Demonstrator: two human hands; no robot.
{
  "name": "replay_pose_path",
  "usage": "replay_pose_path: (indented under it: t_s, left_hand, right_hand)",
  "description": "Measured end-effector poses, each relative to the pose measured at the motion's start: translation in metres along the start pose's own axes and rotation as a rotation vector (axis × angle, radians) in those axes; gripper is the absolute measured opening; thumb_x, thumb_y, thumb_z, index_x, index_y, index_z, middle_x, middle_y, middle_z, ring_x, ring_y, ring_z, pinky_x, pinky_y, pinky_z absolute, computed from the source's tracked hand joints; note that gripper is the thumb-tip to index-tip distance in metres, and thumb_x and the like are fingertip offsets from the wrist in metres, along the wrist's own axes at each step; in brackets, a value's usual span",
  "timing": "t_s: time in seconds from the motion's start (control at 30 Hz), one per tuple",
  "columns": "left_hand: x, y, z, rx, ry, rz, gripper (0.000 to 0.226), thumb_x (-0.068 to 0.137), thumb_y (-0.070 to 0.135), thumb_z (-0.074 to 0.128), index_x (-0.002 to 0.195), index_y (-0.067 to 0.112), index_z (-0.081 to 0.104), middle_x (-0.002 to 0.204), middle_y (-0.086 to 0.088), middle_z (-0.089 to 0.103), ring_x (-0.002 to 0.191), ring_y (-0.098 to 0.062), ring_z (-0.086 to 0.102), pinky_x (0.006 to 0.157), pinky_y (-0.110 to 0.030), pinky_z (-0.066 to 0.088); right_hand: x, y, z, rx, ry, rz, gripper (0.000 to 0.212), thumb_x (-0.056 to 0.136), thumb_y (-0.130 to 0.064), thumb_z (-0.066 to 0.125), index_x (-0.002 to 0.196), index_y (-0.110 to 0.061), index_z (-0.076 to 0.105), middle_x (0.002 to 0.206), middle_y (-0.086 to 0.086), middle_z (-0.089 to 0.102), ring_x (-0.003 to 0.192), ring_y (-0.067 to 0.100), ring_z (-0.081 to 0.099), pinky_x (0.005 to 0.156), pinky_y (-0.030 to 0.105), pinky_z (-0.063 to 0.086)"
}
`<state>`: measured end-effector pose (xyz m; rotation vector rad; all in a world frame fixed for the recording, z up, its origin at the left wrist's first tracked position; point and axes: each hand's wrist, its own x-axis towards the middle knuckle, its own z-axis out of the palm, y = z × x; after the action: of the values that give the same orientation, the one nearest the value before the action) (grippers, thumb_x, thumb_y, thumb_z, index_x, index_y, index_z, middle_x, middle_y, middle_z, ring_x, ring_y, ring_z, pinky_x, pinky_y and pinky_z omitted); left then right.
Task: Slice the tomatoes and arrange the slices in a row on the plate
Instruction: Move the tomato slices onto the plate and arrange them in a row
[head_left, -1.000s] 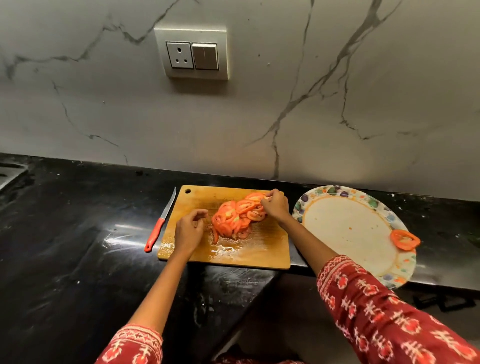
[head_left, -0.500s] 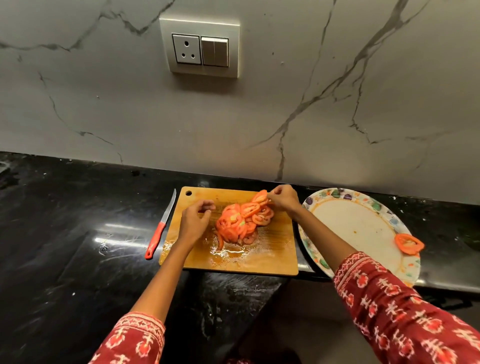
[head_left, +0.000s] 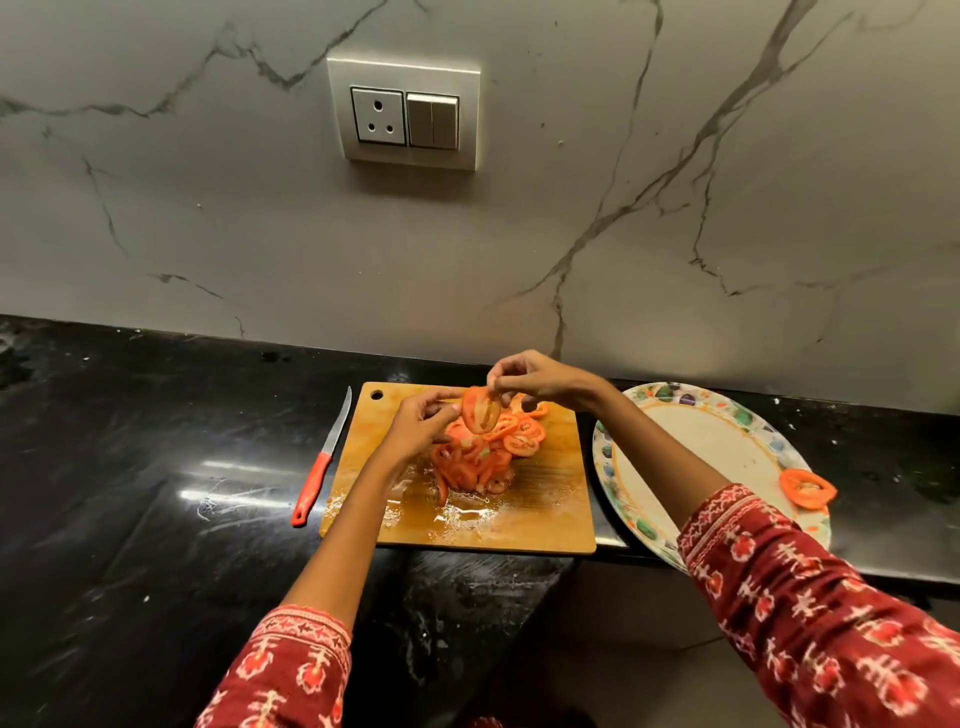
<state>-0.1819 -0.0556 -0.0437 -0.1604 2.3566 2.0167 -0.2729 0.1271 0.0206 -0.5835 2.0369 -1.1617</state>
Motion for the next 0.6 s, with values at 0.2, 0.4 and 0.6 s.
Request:
replay_pose_path:
  t_s: [0.2, 0.4, 0.6]
  left_hand:
    - [-0.006, -0.004, -0.009, -0.016, -0.025, -0.018, 0.01, 0.089, 0.008, 0.056, 0.097, 0.011, 0.062, 0.098, -0.008, 0.062, 0.089, -0.018, 0.061, 0.061, -0.024, 0.056]
    - [-0.006, -0.01, -0.009, -0.039, 0.107, -0.006, 0.016, 0.092, 0.004, 0.051, 0.084, 0.015, 0.059, 0.086, -0.001, 0.058, 0.079, -0.009, 0.058, 0.053, -0.014, 0.053]
    - [-0.009, -0.026, -0.013, -0.003, 0.099, -0.008, 0.013, 0.091, 0.005, 0.053, 0.089, 0.014, 0.061, 0.089, -0.001, 0.06, 0.083, -0.012, 0.058, 0.055, -0.014, 0.052]
  right_hand:
    - [0.003, 0.004, 0.009, 0.019, 0.13, -0.004, 0.008, 0.094, -0.014, 0.054, 0.087, -0.011, 0.058, 0.079, 0.003, 0.06, 0.062, 0.007, 0.053, 0.046, 0.016, 0.038]
    - [0.016, 0.054, 0.019, -0.249, 0.58, 0.296, 0.014, 0.087, -0.019, 0.057, 0.073, -0.016, 0.056, 0.086, 0.009, 0.065, 0.069, 0.018, 0.059, 0.054, 0.029, 0.046]
    - [0.027, 0.073, 0.043, -0.081, 0.627, 0.416, 0.023, 0.079, -0.023, 0.071, 0.089, -0.005, 0.062, 0.087, 0.012, 0.067, 0.083, 0.026, 0.067, 0.066, 0.038, 0.052]
